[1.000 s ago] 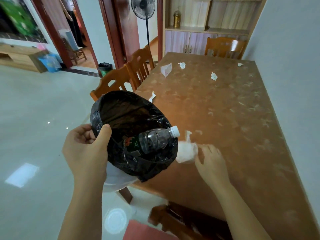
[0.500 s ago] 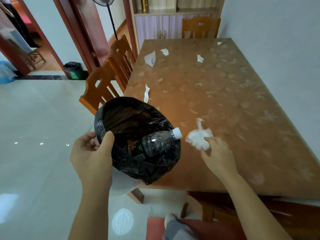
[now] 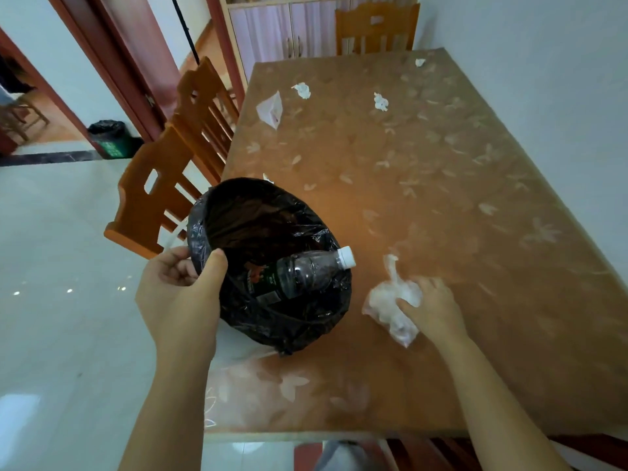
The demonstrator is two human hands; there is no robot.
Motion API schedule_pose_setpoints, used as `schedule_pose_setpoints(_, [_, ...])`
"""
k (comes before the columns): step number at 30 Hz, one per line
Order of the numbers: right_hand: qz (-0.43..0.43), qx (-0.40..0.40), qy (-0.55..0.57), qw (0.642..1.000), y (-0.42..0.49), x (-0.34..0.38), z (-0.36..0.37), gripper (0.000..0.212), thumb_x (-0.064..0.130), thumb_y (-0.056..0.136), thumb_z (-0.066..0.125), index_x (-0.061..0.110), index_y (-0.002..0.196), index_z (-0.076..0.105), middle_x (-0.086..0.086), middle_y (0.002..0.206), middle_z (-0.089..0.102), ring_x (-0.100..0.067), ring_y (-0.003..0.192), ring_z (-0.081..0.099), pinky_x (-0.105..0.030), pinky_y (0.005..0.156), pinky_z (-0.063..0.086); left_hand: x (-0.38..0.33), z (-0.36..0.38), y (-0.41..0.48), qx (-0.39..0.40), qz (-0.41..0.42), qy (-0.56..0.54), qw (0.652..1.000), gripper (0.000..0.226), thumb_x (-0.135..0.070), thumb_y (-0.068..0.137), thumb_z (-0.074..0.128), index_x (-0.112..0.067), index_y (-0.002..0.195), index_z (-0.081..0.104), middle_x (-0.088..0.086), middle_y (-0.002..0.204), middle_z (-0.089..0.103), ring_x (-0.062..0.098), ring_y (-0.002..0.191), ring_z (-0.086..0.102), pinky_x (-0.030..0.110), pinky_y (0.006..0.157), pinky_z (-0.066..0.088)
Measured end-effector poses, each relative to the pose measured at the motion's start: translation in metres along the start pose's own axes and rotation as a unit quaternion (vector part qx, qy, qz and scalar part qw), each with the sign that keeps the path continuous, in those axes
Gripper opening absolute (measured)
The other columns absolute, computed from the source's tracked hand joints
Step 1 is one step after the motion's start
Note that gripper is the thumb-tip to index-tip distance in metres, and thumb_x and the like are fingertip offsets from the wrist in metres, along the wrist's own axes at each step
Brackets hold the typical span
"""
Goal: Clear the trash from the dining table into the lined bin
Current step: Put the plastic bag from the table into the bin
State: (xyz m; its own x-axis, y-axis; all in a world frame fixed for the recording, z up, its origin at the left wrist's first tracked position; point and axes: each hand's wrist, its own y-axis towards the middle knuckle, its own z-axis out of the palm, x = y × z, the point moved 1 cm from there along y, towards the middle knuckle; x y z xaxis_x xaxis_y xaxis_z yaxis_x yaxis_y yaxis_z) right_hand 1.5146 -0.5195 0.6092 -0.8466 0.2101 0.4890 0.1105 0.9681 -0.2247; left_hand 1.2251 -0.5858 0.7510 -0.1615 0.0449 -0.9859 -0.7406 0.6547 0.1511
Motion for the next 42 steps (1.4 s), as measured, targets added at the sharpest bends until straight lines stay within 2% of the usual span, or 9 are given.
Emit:
schedule_pose_setpoints(7, [0.061, 0.039, 0.019, 0.997, 0.007, -0.016, 0.026, 0.066, 0.03, 0.076, 0.064, 0.026, 0.134, 0.031, -0.012, 0.127, 0.041, -0.034, 0.114, 0.043, -0.043, 0.086, 0.043, 0.01, 0.016, 0.018, 0.026, -0.011, 0.035, 0.999, 0.021, -0.018, 0.076, 0.07, -0.014, 0.092, 0.059, -0.004, 0.063, 0.043, 0.0, 0.05, 0.042, 0.01, 0.054, 0.041])
schedule_pose_setpoints(11, [0.081, 0.005, 0.05, 0.995, 0.004, -0.019, 0.037, 0.054, 0.018, 0.077, 0.061, 0.02, 0.128, 0.042, -0.016, 0.12, 0.046, -0.034, 0.103, 0.049, -0.041, 0.081, 0.044, 0.01, 0.017, 0.025, 0.042, -0.005, 0.047, 0.998, 0.021, -0.018, 0.076, 0.07, -0.013, 0.093, 0.059, -0.004, 0.062, 0.045, 0.0, 0.051, 0.043, 0.011, 0.053, 0.042])
schedule_pose_setpoints(15, [0.103, -0.049, 0.108, 0.988, -0.002, -0.018, 0.04, 0.035, 0.009, 0.078, 0.057, 0.014, 0.113, 0.056, -0.016, 0.109, 0.049, -0.03, 0.087, 0.052, -0.037, 0.074, 0.044, 0.011, 0.014, 0.032, 0.057, -0.014, 0.044, 0.997, 0.028, -0.019, 0.076, 0.07, -0.008, 0.1, 0.06, -0.002, 0.066, 0.047, 0.009, 0.061, 0.047, 0.021, 0.065, 0.046])
schedule_pose_setpoints(19, [0.12, -0.121, 0.161, 0.972, -0.009, -0.007, 0.029, 0.03, 0.004, 0.078, 0.056, 0.009, 0.107, 0.06, -0.018, 0.108, 0.053, -0.031, 0.09, 0.053, -0.03, 0.074, 0.038, 0.008, 0.008, 0.037, 0.071, -0.017, 0.035, 0.997, 0.027, -0.02, 0.077, 0.069, -0.009, 0.1, 0.059, -0.002, 0.066, 0.047, 0.01, 0.062, 0.047, 0.021, 0.066, 0.047])
schedule_pose_setpoints(24, [0.054, -0.241, 0.2, 0.948, -0.025, 0.029, -0.014, 0.026, 0.001, 0.073, 0.061, 0.006, 0.099, 0.061, -0.014, 0.095, 0.053, -0.029, 0.083, 0.052, -0.025, 0.07, 0.036, 0.003, 0.001, 0.046, 0.106, -0.022, -0.002, 0.994, 0.02, -0.016, 0.078, 0.069, -0.012, 0.094, 0.058, -0.002, 0.064, 0.044, 0.004, 0.055, 0.044, 0.014, 0.057, 0.044])
schedule_pose_setpoints(30, [-0.038, -0.286, 0.217, 0.932, -0.039, 0.091, -0.06, 0.02, 0.016, 0.078, 0.063, 0.019, 0.097, 0.058, 0.01, 0.088, 0.045, -0.003, 0.066, 0.044, -0.016, 0.056, 0.033, 0.002, -0.007, 0.051, 0.143, -0.006, -0.002, 0.99, 0.02, -0.017, 0.078, 0.068, -0.006, 0.091, 0.059, 0.004, 0.064, 0.044, 0.019, 0.062, 0.046, 0.029, 0.065, 0.045])
schedule_pose_setpoints(35, [-0.084, -0.247, 0.274, 0.926, -0.049, 0.135, -0.06, 0.02, 0.02, 0.076, 0.066, 0.029, 0.088, 0.053, 0.02, 0.079, 0.045, 0.003, 0.065, 0.044, 0.001, 0.059, 0.035, 0.001, -0.014, 0.051, 0.142, 0.015, 0.009, 0.99, 0.027, -0.018, 0.076, 0.069, -0.003, 0.097, 0.06, 0.006, 0.065, 0.045, 0.019, 0.061, 0.044, 0.026, 0.058, 0.042])
schedule_pose_setpoints(38, [-0.118, -0.197, 0.297, 0.927, -0.051, 0.162, -0.05, 0.02, 0.024, 0.077, 0.066, 0.033, 0.09, 0.054, 0.017, 0.084, 0.051, 0.002, 0.067, 0.047, -0.005, 0.058, 0.04, -0.002, -0.02, 0.05, 0.134, 0.004, -0.001, 0.991, 0.025, -0.018, 0.075, 0.07, -0.007, 0.095, 0.061, 0.005, 0.067, 0.048, 0.018, 0.063, 0.047, 0.025, 0.06, 0.045])
schedule_pose_setpoints(42, [-0.192, 0.01, 0.333, 0.923, -0.056, 0.191, -0.037, 0.036, 0.034, 0.081, 0.062, 0.035, 0.116, 0.051, 0.024, 0.096, 0.056, 0.004, 0.086, 0.059, -0.014, 0.07, 0.049, -0.004, -0.031, 0.05, 0.11, -0.014, -0.019, 0.994, 0.021, -0.016, 0.074, 0.072, -0.012, 0.092, 0.062, 0.003, 0.069, 0.05, 0.015, 0.065, 0.05, 0.023, 0.062, 0.048])
